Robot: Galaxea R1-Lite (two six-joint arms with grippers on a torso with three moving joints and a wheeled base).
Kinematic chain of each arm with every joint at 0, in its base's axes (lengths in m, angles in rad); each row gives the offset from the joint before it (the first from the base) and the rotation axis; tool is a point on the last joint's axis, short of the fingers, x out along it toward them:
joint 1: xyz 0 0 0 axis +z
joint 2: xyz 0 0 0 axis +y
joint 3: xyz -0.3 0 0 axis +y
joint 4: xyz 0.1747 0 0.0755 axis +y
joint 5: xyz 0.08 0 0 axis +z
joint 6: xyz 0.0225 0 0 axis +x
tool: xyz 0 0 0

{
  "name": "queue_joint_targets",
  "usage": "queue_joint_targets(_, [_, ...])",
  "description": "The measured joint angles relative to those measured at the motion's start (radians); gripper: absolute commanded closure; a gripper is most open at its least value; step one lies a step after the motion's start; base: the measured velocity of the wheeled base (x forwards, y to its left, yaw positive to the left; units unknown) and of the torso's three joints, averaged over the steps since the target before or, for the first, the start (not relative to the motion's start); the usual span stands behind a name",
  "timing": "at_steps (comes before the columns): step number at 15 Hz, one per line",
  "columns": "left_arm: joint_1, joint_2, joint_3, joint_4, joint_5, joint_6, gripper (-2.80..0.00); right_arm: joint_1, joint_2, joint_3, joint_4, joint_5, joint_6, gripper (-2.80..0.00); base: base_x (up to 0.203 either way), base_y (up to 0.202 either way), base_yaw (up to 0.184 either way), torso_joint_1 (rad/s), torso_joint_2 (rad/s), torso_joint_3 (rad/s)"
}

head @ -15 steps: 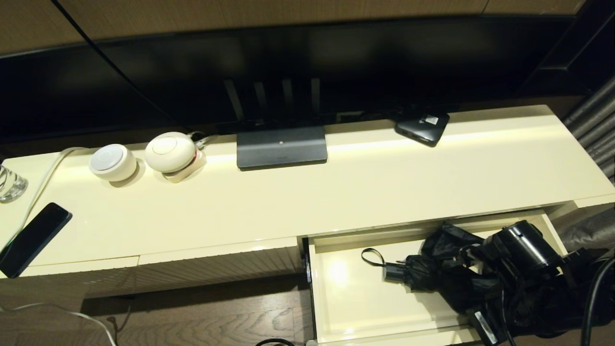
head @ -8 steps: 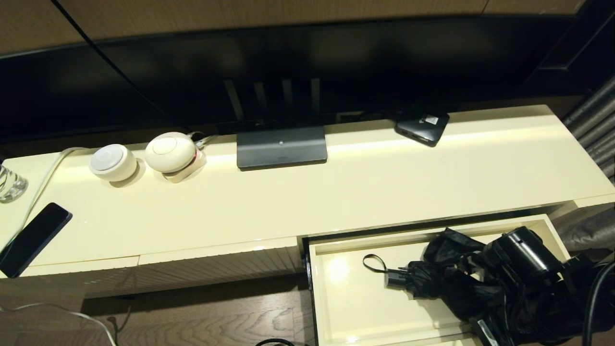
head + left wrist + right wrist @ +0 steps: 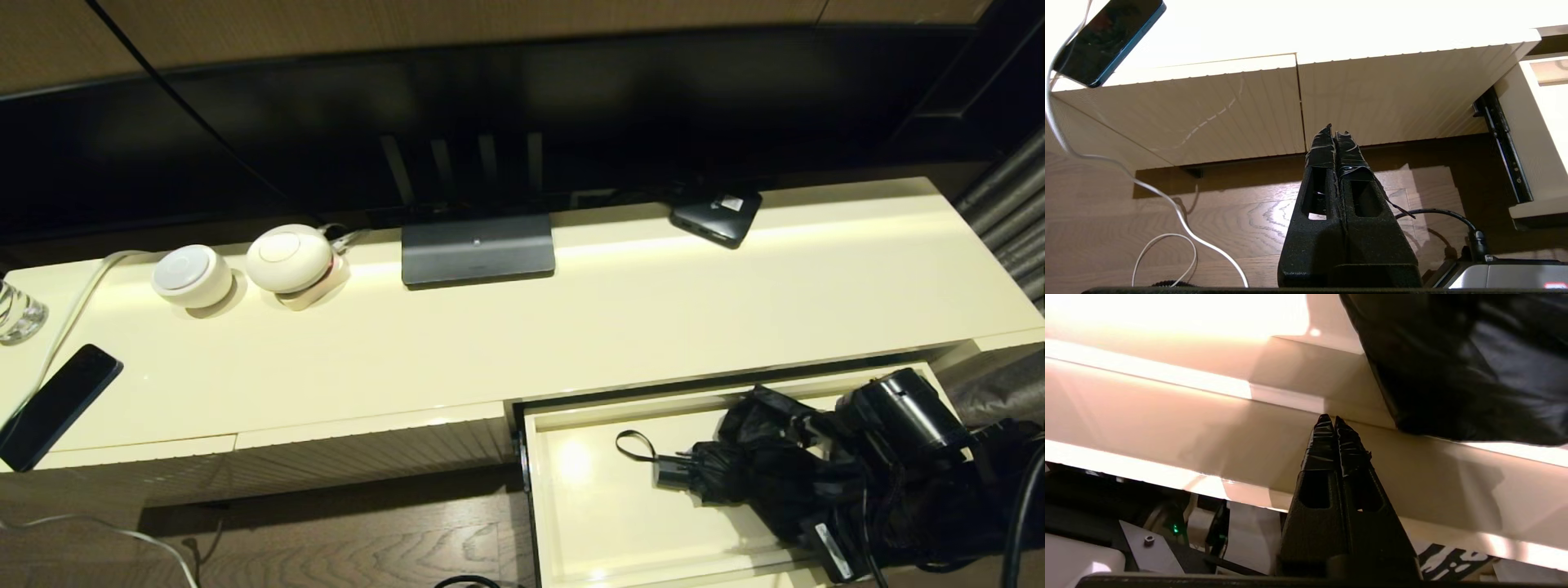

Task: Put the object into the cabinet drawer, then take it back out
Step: Open the drawer, then take the umbrella out of the drawer and put it on the table

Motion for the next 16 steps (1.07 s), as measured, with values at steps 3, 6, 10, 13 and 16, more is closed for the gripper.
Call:
queue_joint_targets(3, [0.000, 0.000, 0.000, 0.000, 0.001, 0.000, 0.00, -0.015, -0.003, -0.023, -0.105, -0.104, -0.005, 0.00, 0.000, 0.000, 0.000, 0.000, 0.00, 0.000])
queue_joint_targets(6, [0.000, 0.000, 0.000, 0.001, 0.000, 0.000, 0.00, -0.022, -0.011, -0.034, -0.137, -0.120, -0.010, 0.00, 0.000, 0.000, 0.000, 0.000, 0.00, 0.000])
queue_joint_targets(10, [0.000, 0.000, 0.000, 0.001, 0.000, 0.000, 0.00, -0.024, -0.048, -0.031, -0.130, -0.132, -0.130, 0.00, 0.000, 0.000, 0.000, 0.000, 0.00, 0.000])
queue_joint_targets(13, [0.000, 0.000, 0.000, 0.001, 0.000, 0.000, 0.00, -0.036, -0.078, -0.048, -0.123, -0.128, -0.331, 0.00, 0.000, 0.000, 0.000, 0.000, 0.00, 0.000])
queue_joint_targets(16, [0.000, 0.000, 0.000, 0.001, 0.000, -0.001, 0.00, -0.096, -0.112, -0.072, -0.109, -0.102, -0.651, 0.00, 0.000, 0.000, 0.000, 0.000, 0.00, 0.000])
